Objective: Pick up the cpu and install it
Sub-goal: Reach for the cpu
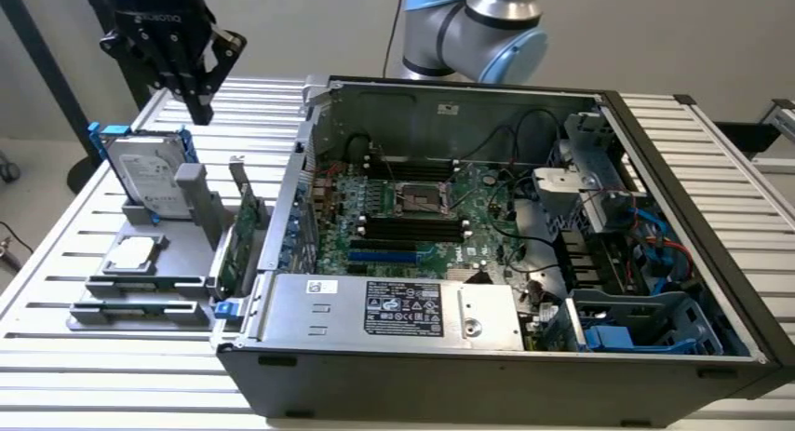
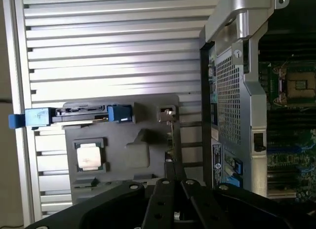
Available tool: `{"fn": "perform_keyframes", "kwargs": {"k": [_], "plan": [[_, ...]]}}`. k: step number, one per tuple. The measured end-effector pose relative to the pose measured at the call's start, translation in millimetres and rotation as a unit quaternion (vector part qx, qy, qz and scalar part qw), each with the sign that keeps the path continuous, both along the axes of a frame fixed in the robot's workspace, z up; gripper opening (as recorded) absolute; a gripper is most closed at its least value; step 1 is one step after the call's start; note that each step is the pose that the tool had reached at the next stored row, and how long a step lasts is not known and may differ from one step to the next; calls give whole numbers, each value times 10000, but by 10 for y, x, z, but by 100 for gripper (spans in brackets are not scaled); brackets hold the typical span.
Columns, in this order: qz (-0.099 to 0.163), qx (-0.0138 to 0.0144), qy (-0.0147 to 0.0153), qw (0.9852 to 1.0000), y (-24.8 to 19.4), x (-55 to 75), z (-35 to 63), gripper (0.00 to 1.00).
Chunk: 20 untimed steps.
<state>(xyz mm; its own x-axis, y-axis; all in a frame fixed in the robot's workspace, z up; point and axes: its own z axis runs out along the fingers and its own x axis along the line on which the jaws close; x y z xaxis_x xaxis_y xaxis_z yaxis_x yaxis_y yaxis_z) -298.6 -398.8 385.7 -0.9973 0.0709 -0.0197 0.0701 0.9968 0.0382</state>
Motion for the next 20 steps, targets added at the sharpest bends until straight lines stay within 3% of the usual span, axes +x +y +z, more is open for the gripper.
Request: {"fn": "perform_keyframes", "kwargs": {"k": [7,20], "plan": [[0,-51,0,10000,0,-315,-29,11],[0,-222,0,9998,0,-909,-104,11]]}}
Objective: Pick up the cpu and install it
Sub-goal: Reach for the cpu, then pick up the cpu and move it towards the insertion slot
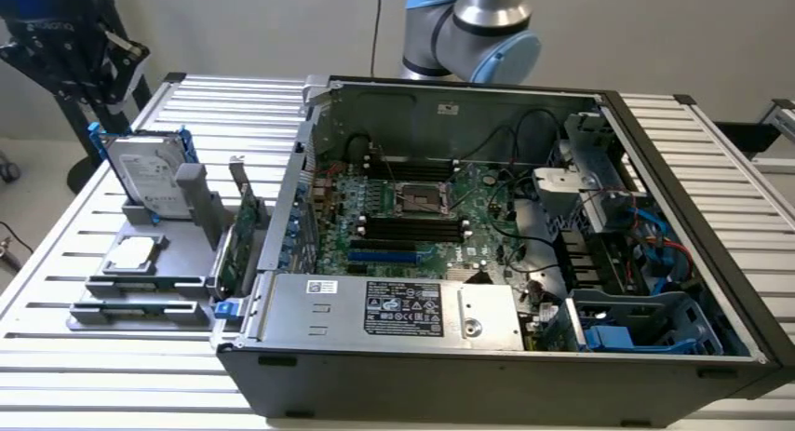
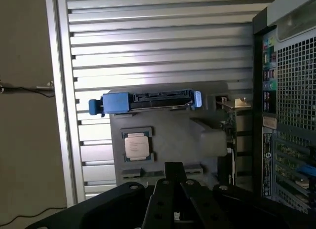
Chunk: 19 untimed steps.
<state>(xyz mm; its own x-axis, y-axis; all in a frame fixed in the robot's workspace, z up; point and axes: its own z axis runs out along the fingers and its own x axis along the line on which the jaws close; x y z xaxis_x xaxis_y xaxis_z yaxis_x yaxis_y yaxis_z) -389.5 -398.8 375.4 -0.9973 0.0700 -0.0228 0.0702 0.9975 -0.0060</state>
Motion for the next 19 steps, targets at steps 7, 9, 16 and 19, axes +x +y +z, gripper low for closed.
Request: {"fn": "perform_keyframes", "kwargs": {"k": [7,9,16,19], "plan": [[0,-23,16,10000,0,-317,-57,11],[0,-23,17,10000,0,-328,-57,11],[0,-22,17,10000,0,-329,-57,11],[0,-22,17,10000,0,-329,-57,11]]}}
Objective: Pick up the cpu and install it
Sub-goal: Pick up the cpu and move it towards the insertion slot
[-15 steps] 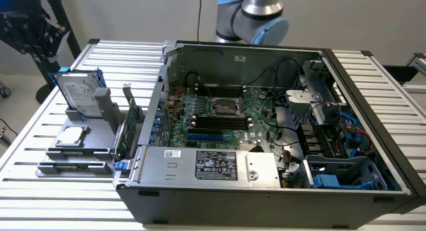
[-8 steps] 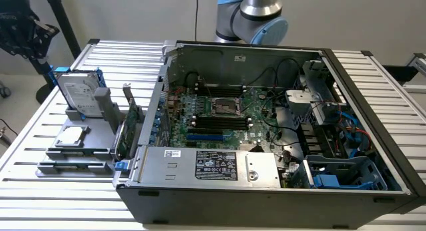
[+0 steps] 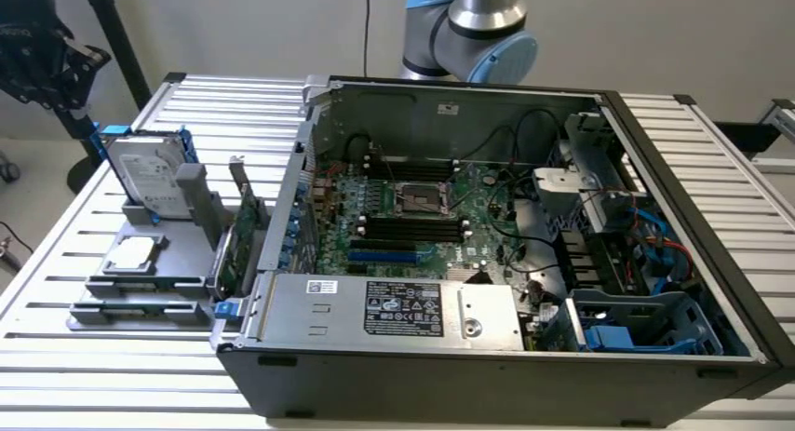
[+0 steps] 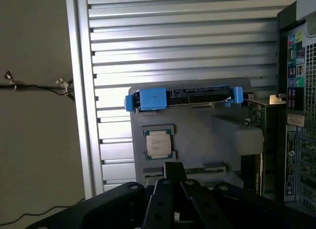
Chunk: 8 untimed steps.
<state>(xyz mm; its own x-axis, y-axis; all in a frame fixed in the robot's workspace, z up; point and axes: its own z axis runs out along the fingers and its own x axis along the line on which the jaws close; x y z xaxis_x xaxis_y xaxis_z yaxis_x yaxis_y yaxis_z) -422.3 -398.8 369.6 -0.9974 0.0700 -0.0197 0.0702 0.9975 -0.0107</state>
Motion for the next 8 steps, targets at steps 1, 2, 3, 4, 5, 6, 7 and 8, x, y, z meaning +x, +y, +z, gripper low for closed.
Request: {"fn": "perform_keyframes", "kwargs": {"k": [1,2,3,4,5,6,7,8], "plan": [[0,0,0,10000,0,0,0,11],[0,0,0,10000,0,0,0,11],[0,0,0,10000,0,0,0,11],[0,0,0,10000,0,0,0,11],[0,0,0,10000,0,0,0,11],[0,0,0,10000,0,0,0,11],[0,0,0,10000,0,0,0,17],[0,0,0,10000,0,0,0,17]]}}
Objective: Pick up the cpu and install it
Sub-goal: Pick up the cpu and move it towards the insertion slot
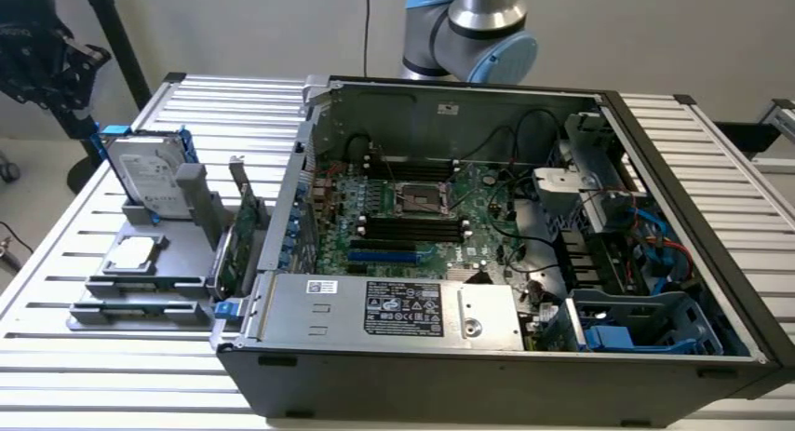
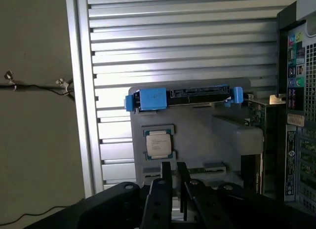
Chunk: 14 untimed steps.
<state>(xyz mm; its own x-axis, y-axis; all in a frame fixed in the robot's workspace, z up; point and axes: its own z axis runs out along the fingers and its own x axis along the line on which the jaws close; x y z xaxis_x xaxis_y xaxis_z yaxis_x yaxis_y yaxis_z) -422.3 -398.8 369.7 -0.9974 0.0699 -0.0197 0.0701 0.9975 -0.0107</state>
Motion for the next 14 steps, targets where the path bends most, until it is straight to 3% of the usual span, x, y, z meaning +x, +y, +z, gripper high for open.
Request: {"fn": "perform_keyframes", "kwargs": {"k": [1,2,6,7,10,14], "plan": [[0,0,0,10000,0,0,0,24],[0,0,0,10000,0,0,0,24],[0,1,2,10000,-18,0,-37,47],[0,1,2,10000,-30,0,-56,47],[3,1,2,10000,-85,0,-110,60],[18,3,2,10000,-172,0,-182,60]]}}
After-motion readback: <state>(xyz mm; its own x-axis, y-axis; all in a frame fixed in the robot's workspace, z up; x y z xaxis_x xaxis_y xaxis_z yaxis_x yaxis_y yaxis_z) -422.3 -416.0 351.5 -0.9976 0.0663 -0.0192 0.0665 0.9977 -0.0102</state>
